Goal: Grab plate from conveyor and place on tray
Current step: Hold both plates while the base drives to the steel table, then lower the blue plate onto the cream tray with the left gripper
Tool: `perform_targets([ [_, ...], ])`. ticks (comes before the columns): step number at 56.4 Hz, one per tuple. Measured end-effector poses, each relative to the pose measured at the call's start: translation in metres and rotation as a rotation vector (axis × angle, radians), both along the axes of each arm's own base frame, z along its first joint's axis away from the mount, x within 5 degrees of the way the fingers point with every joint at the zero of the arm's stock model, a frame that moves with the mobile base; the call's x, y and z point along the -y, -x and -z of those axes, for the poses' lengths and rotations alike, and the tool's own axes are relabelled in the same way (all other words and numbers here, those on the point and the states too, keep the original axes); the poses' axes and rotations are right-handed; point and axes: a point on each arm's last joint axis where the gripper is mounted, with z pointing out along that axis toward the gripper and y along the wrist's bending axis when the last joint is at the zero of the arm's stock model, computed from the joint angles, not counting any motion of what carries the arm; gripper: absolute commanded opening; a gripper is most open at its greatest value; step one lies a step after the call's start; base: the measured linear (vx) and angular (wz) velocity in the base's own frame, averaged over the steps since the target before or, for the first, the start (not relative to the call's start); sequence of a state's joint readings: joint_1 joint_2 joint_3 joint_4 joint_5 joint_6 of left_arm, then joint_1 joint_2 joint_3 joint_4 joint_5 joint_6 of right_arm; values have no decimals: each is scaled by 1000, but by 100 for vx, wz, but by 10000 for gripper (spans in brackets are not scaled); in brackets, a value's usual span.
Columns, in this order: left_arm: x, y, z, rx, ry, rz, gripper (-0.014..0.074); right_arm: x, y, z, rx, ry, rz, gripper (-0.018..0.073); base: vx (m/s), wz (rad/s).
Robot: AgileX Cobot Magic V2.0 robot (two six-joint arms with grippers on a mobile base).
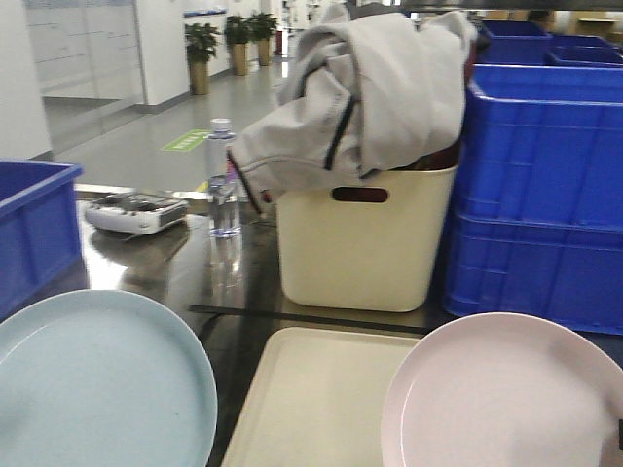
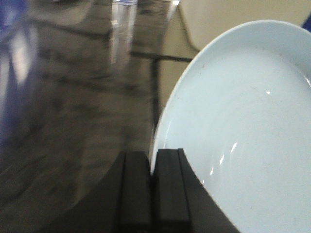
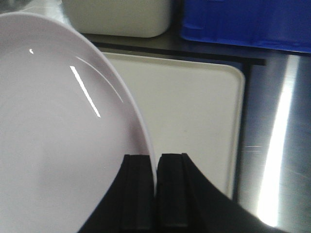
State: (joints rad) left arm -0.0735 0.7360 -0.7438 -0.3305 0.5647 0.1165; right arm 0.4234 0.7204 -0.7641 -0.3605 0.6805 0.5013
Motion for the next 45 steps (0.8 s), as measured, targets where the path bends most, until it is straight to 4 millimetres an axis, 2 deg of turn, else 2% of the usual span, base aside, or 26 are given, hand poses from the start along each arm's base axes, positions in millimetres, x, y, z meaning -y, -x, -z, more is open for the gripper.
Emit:
perform_targets([
  [18, 0, 0, 0, -2, 0, 0, -6, 0, 0, 0, 0, 0, 2, -9, 17, -50],
  [45, 0, 0, 0, -2, 0, 0, -6, 0, 0, 0, 0, 0, 2, -9, 2, -6],
])
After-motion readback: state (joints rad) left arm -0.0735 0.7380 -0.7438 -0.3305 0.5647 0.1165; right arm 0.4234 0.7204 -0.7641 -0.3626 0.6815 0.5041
